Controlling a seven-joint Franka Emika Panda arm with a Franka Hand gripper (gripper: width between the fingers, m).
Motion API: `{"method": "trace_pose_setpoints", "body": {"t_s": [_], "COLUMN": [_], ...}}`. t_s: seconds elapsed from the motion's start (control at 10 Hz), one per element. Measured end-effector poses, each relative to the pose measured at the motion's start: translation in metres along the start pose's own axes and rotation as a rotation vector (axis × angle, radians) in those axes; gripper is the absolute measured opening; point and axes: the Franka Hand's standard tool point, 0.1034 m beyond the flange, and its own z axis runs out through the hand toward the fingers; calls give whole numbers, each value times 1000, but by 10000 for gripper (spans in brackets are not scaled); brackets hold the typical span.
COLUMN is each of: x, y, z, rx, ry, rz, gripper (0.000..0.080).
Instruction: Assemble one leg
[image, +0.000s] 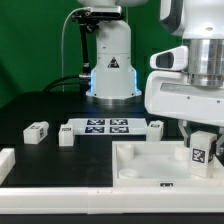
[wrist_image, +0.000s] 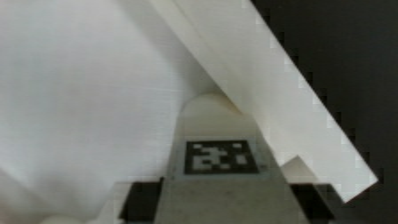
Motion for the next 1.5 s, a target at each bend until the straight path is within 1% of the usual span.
{"method": "trace_pose_setpoints", "body": {"t_s": [0.2,0.4,0.5,0.6,0.7,0.8,0.9,1.0,1.1,1.2,1.5], "x": [0,0,0,0,0,2,1,0,0,0,3], "y": [-1,0,0,-1,0,1,1,2,2,1,4], "z": [0,0,0,0,0,0,0,0,-1,-1,-4], "rx": [1,1,1,2,1,1,0,-1,0,-1,-12], "ry": [5,6,6,4,5,5,6,5,5,6,-9], "rz": [293,438,356,355,314,172,34,-82,-144,-289,-648], "gripper": [292,292,292,525,525,627,643,643,648,648,649]}}
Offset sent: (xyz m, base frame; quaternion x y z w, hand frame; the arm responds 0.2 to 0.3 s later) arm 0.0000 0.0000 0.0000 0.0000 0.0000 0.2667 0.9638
